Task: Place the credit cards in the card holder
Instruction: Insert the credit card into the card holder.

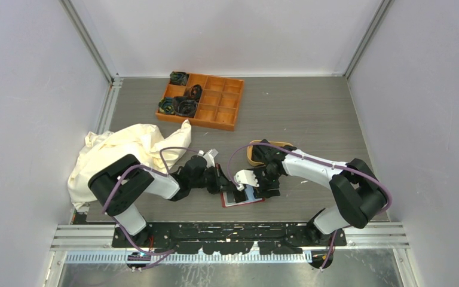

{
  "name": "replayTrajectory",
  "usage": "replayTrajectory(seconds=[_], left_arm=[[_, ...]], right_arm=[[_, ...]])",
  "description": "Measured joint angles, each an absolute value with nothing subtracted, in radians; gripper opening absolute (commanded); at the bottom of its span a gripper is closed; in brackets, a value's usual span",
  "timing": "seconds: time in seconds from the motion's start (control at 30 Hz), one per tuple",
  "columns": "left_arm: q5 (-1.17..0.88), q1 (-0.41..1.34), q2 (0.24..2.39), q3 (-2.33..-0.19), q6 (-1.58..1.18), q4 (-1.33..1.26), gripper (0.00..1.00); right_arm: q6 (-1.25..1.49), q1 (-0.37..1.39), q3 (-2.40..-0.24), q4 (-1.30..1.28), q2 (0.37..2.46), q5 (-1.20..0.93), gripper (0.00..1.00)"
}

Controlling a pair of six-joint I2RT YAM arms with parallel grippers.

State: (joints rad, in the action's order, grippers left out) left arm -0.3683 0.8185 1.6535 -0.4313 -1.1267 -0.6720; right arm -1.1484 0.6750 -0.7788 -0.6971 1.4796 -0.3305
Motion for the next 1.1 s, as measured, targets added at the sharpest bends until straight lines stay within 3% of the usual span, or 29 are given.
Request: replayTrajectory(seconds=[1.1], left_arm=[[-0.398, 0.818, 1.634, -0.511, -1.15, -0.461, 0.0]], right_arm=[[-1.149, 0.688, -0.791, -0.702, 1.493, -0.32, 0.69]])
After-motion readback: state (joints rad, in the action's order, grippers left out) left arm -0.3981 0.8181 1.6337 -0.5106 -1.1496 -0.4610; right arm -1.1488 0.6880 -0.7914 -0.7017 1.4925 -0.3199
